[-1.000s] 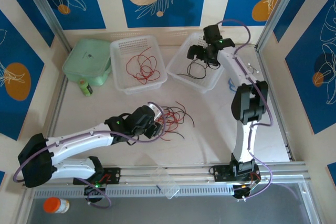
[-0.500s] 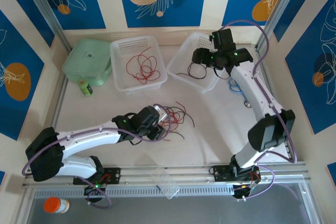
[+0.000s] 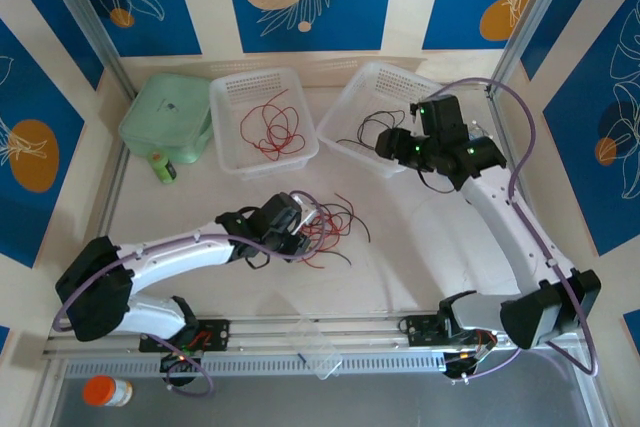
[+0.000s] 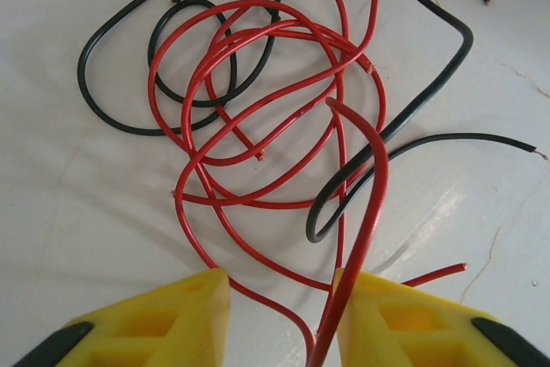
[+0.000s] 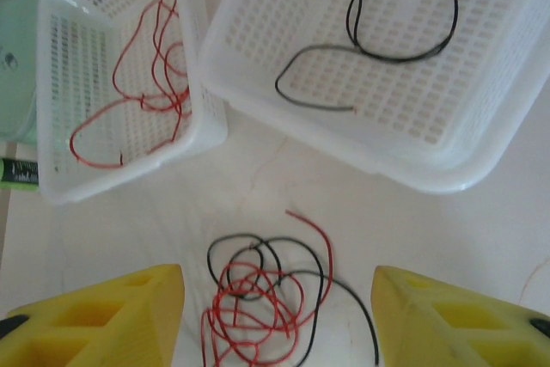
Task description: Untangle the cables
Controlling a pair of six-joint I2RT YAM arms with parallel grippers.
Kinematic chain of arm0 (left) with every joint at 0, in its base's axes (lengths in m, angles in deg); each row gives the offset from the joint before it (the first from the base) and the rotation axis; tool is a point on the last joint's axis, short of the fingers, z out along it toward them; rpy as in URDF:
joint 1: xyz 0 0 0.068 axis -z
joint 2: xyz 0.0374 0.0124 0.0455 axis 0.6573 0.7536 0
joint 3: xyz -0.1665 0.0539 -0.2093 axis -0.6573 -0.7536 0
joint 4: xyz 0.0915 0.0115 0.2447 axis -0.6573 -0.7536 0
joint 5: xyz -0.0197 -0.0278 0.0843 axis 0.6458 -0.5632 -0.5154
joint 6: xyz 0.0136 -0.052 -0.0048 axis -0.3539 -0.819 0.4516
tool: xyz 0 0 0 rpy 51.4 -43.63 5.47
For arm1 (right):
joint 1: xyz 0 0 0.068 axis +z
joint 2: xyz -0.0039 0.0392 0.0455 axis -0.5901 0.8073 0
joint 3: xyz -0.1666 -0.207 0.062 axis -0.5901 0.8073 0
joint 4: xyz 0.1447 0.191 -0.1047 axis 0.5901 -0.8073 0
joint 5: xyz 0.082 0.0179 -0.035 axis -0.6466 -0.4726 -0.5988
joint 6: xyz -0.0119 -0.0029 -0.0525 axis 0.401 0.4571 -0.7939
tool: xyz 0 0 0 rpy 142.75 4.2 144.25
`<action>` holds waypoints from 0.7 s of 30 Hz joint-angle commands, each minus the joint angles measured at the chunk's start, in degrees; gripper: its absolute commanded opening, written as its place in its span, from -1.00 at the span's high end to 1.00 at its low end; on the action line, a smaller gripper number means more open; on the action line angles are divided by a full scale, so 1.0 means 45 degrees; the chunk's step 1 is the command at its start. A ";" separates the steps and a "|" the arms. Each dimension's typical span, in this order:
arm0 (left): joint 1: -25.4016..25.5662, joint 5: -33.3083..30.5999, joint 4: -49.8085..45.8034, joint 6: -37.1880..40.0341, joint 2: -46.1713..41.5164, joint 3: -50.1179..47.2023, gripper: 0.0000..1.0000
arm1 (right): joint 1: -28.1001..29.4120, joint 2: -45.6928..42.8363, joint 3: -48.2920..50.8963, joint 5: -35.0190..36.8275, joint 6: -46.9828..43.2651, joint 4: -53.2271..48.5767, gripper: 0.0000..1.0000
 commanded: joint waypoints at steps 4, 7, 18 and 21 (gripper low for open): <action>-0.0107 0.0653 0.0165 0.0313 0.0055 0.0441 0.58 | 0.0844 -0.1332 0.1174 -0.0443 0.1032 0.0175 -0.17; -0.0107 0.0433 0.0053 0.0259 -0.0247 0.0422 0.85 | 0.1588 -0.1626 0.1947 -0.0472 0.1663 0.0507 -0.11; -0.0143 -0.0344 -0.1567 0.0050 -0.2118 0.1820 1.00 | 0.4295 -0.2486 0.6529 -0.0083 0.8289 0.4369 -0.39; -0.0139 -0.0463 -0.1966 -0.0023 -0.2447 0.2215 1.00 | 0.4660 -0.2626 0.7426 -0.0121 0.9979 0.5400 -0.70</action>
